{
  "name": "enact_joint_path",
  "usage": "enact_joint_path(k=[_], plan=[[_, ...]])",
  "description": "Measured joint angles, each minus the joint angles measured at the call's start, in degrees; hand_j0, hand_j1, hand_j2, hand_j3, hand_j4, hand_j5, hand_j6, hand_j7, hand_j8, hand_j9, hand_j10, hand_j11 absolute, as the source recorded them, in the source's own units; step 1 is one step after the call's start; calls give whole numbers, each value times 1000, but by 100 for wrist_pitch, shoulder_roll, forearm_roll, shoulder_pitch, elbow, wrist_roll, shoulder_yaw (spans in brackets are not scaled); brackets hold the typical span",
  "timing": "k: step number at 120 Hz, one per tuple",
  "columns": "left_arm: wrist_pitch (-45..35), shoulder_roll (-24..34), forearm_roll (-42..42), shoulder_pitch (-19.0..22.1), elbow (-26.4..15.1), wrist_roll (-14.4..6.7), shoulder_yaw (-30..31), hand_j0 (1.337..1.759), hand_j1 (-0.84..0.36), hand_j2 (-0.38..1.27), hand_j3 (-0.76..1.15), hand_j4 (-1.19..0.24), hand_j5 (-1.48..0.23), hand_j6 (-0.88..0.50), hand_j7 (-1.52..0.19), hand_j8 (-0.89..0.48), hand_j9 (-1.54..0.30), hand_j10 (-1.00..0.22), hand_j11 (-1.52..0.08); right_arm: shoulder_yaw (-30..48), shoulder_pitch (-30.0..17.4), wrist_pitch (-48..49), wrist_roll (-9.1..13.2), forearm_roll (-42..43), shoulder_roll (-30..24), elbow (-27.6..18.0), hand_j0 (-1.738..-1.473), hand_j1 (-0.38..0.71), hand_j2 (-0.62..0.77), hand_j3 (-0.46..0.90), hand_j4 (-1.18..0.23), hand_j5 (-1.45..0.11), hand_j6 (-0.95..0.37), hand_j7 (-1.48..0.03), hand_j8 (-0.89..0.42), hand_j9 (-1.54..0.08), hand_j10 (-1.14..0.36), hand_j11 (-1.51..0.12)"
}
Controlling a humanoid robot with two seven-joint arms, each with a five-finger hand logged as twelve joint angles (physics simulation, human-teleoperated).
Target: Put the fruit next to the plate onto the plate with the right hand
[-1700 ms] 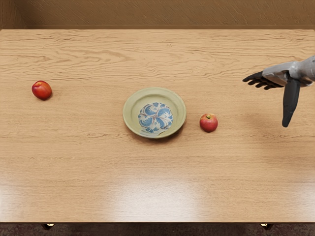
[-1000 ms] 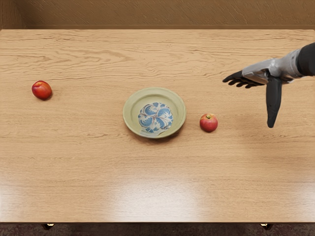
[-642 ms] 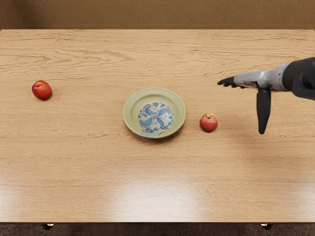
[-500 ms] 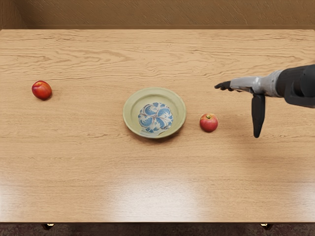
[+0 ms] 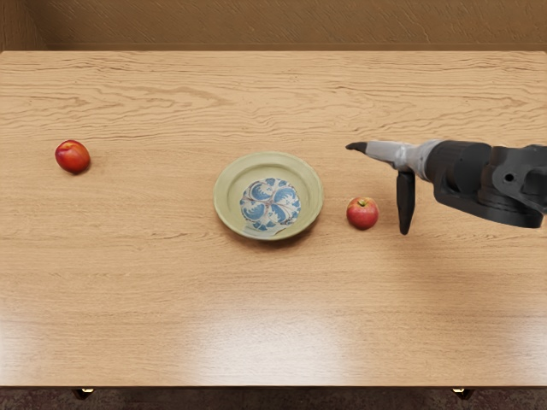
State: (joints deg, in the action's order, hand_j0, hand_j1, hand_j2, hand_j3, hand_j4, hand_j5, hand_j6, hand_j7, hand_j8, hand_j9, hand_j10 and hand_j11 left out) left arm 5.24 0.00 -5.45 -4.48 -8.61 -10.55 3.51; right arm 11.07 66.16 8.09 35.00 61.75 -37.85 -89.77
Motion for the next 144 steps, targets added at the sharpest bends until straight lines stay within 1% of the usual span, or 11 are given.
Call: enact_joint_path(k=[22,58,78,95,137,144], plan=[[1,0,0,0,0,0,0,1658,349,0,0,0,0,0,0,0,0,0,0,0,-297,-124,0,305,318,36,-1658,-347,1,0,-5,-3,-7,-3,-6,-3,-5,-3],[0,0,0,0,0,0,0,1658,349,0,0,0,0,0,0,0,0,0,0,1,-597,-357,0,860,431,115,-1658,-232,-18,0,-102,-129,-104,-128,-103,-129,-102,-129],[1,0,0,0,0,0,0,1658,349,0,0,0,0,0,0,0,0,0,0,3,-664,-490,0,1152,499,124,-1658,-201,-23,0,-128,-163,-130,-162,-129,-162,-127,-162],[1,0,0,0,0,0,0,1658,349,0,0,0,0,0,0,0,0,0,0,2,-822,-628,0,1443,616,126,-1658,-180,-26,0,-146,-185,-147,-185,-146,-185,-145,-185],[2,0,0,0,0,0,0,1658,349,0,0,0,0,0,0,0,0,0,0,113,-1006,-660,0,1492,637,106,-1658,-121,-36,0,-195,-250,-197,-249,-196,-249,-194,-249],[0,0,0,0,0,0,0,1658,349,0,0,0,0,0,0,0,0,0,0,137,-1015,-656,0,1460,628,106,-1658,-97,-40,0,-215,-275,-216,-274,-215,-275,-214,-275]])
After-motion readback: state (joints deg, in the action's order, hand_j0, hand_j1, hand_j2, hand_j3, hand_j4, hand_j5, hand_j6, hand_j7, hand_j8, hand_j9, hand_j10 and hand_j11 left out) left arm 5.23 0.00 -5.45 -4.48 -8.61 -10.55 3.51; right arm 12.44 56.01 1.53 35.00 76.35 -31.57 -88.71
